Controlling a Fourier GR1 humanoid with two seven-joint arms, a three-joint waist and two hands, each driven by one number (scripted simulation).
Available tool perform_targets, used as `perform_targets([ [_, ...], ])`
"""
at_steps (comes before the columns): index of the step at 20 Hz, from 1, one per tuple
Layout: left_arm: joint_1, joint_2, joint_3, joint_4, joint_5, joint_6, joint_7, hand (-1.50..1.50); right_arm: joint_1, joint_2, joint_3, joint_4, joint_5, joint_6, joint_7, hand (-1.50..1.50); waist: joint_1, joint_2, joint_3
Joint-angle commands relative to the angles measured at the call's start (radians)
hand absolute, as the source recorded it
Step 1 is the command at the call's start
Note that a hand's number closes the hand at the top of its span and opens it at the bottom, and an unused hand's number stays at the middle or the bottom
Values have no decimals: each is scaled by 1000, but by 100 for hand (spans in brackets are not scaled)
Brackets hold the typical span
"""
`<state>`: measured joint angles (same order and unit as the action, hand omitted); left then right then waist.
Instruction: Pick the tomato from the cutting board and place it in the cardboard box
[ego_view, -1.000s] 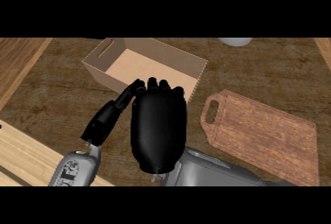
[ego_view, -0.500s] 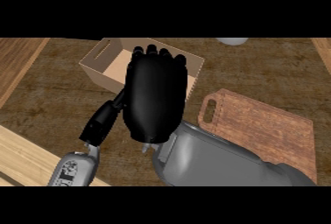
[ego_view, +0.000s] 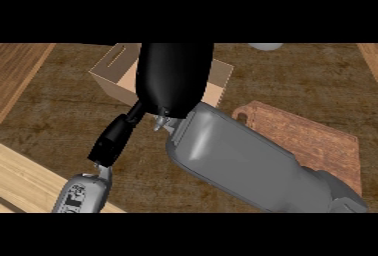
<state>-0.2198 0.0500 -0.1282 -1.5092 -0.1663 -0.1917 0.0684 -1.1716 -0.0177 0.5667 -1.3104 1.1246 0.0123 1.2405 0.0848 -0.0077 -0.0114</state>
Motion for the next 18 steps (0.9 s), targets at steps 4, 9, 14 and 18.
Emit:
perform_targets([
  [4,-45,-12,3,0,-12,16,11,0,-90,17,-27,197,-6,-72,219,150,-14,16,8],
  [9,-35,22,33,-5,13,-15,8,0,-116,17,-46,327,-40,-102,167,150,-14,18,8],
  [14,11,18,25,-36,19,-25,9,0,-91,17,-75,451,-55,-182,116,150,-10,18,9],
  [18,-6,7,23,-23,8,-21,7,0,12,17,-80,495,-86,-322,91,150,1,27,10],
])
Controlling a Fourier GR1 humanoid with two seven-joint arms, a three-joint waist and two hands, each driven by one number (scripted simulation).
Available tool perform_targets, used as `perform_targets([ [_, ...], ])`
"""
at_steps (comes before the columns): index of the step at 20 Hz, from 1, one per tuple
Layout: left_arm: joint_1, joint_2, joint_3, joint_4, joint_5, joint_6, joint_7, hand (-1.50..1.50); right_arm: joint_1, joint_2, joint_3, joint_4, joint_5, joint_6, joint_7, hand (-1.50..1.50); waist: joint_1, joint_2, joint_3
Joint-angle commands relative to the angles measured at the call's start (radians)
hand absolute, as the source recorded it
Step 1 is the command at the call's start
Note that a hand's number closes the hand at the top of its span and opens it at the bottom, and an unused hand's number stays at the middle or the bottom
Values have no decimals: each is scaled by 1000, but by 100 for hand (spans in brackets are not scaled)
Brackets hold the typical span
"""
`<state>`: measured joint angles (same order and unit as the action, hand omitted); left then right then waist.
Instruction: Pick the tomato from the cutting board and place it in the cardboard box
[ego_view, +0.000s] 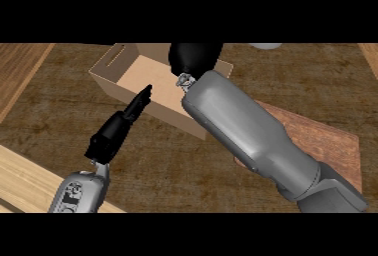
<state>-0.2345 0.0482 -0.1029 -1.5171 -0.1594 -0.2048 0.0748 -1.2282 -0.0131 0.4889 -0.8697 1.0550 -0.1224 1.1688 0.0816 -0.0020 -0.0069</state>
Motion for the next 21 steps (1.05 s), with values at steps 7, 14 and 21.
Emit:
perform_targets([
  [7,-22,-4,1,22,2,-9,3,0,63,12,-137,110,-143,-309,88,-150,8,25,6],
  [14,-20,-11,4,27,-11,10,10,0,120,13,-144,23,-94,-663,-24,-150,-28,12,7],
  [21,18,5,44,22,-3,15,-4,0,256,13,-165,-122,-73,-972,-72,-150,-64,0,7],
])
